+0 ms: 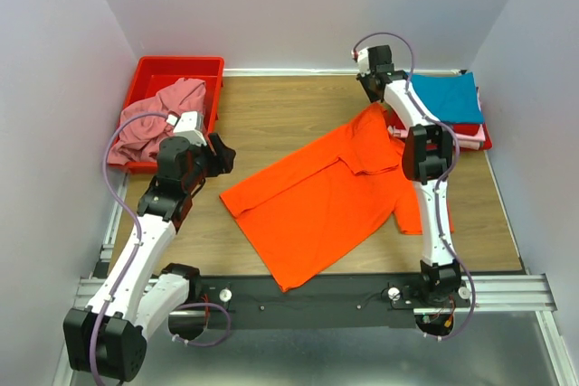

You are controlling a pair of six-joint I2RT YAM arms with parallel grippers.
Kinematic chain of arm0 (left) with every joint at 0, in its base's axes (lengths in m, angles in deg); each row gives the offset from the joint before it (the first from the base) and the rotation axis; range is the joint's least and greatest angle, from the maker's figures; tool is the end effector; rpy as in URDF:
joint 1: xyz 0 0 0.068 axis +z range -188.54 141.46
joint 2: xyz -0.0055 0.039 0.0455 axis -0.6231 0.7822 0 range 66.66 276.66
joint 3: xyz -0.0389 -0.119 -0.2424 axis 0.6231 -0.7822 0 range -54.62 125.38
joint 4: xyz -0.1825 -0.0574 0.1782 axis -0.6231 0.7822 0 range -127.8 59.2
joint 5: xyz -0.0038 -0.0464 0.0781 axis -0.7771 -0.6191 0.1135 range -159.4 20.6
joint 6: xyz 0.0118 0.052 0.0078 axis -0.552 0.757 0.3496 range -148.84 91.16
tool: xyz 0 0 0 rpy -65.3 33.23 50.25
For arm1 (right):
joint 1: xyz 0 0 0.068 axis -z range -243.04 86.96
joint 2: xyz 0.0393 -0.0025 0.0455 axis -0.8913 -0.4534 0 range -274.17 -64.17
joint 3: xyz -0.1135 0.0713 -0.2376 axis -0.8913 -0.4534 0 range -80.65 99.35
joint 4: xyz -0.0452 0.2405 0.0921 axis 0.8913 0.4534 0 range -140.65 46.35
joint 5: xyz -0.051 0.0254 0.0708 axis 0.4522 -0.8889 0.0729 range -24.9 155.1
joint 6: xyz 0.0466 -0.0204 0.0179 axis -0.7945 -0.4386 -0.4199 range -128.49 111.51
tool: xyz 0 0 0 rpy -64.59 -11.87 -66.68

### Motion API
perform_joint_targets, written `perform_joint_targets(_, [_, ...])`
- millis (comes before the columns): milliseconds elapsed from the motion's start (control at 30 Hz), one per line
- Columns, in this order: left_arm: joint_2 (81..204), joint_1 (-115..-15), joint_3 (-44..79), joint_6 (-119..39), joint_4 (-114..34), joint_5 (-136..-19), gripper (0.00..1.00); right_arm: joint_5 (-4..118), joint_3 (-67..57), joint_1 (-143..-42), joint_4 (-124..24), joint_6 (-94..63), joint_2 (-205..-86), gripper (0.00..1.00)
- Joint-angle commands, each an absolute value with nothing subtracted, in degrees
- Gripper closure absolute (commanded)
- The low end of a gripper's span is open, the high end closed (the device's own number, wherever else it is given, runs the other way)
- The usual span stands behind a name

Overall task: Fold and stack the t-shirts
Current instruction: Fold the tshirt

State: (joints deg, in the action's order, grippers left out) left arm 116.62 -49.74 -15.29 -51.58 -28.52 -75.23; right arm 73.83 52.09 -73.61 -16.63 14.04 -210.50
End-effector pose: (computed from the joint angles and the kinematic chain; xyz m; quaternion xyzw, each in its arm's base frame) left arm 0.2003 -0.0433 0.2922 -0.0532 0.8164 -0.2072 0.5364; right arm 0.5570 0.0983 0.1800 -0.2384 0.8989 -0.1081 0.3512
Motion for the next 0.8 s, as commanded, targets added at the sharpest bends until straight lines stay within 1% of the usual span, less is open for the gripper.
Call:
perform_joint_targets(0, [116.59,-49.53,-14.72,-52.84,-27.26,-74.33,0.32,76.97,55.23,-73.76,-20.24,14.19,-209.2,0.65])
perform_joint_targets(67, [115.88,-49.53,-13.14,-52.05,-25.25,-71.79,0.32,74.08,52.95,-74.02,-20.32,13.66,-206.48,0.63])
perform_joint_targets(100, [115.01,-49.53,-11.66,-50.91,-24.54,-70.99,0.32,70.67,49.63,-74.11,-20.24,13.66,-202.99,0.54])
perform_joint_targets(133, [114.39,-49.53,-10.86,-50.29,-23.92,-70.2,0.32,68.38,47.08,-74.29,-20.24,13.92,-201.04,0.53])
perform_joint_targets(167, [113.69,-49.53,-10.15,-49.68,-23.39,-69.93,0.32,65.65,44.44,-74.72,-20.24,14.36,-198.93,0.48])
perform_joint_targets(200, [112.2,-49.53,-9.36,-48.97,-22.69,-66.88,0.32,61.28,41.63,-75.51,-20.06,15.58,-196.21,0.45])
perform_joint_targets(233, [111.32,-49.53,-8.31,-48.62,-22.6,-65.9,0.32,51.84,34.38,-76.04,-19.89,16.64,-191.14,0.27])
perform_joint_targets(300, [108.6,-49.53,-7.86,-48.09,-23.12,-63.88,0.3,40.99,26.44,-78.32,-19.45,20.4,-185.23,0.14])
perform_joint_targets(333, [107.8,-49.53,-8.04,-48.52,-23.47,-63.78,0.29,29.97,19.35,-79.37,-18.92,22.17,-179.72,0.01])
perform_joint_targets(367, [107.1,-49.53,-8.13,-49.31,-23.56,-63.17,0.22,26.12,15.19,-80.52,-18.83,23.67,-177.23,0.0])
perform_joint_targets(400, [105.79,-49.53,-9.17,-51.75,-23.91,-62.9,0.13,21.9,12.28,-83.92,-18.74,25.51,-175.2,0.0])
perform_joint_targets(467, [105.42,-49.53,-10.67,-55.36,-23.48,-64.03,0.04,21.94,6.13,-90.15,-18.83,26.66,-170.55,0.0])
perform_joint_targets(533, [107.25,-49.44,-12.94,-60.28,-21.73,-67.01,0.06,23.17,4.34,-93.17,-18.92,25.53,-168.86,0.0])
perform_joint_targets(567, [108.4,-49.53,-13.74,-66.22,-19.37,-71.2,0.14,24.83,4.34,-94.23,-19.0,22.22,-168.5,0.0])
perform_joint_targets(600, [109.54,-49.53,-14.71,-68.72,-18.04,-73.33,0.17,25.98,4.77,-94.24,-19.09,20.01,-168.76,0.0])
perform_joint_targets(633, [111.55,-49.44,-17.15,-70.66,-17.5,-75.71,0.21,27.82,5.21,-94.24,-18.92,18.16,-168.94,0.0])
perform_joint_targets(667, [112.27,-49.53,-18.74,-74.68,-16.98,-77.99,0.27,34.01,5.3,-93.98,-18.92,16.32,-168.94,0.0])
perform_joint_targets(700, [112.63,-49.62,-20.24,-76.28,-16.62,-80.71,0.28,36.51,3.74,-93.71,-19.27,16.65,-168.16,0.0])
perform_joint_targets(767, [112.46,-50.4,-23.5,-79.1,-15.83,-81.62,0.27,39.08,1.8,-92.75,-19.44,17.0,-167.1,0.0])
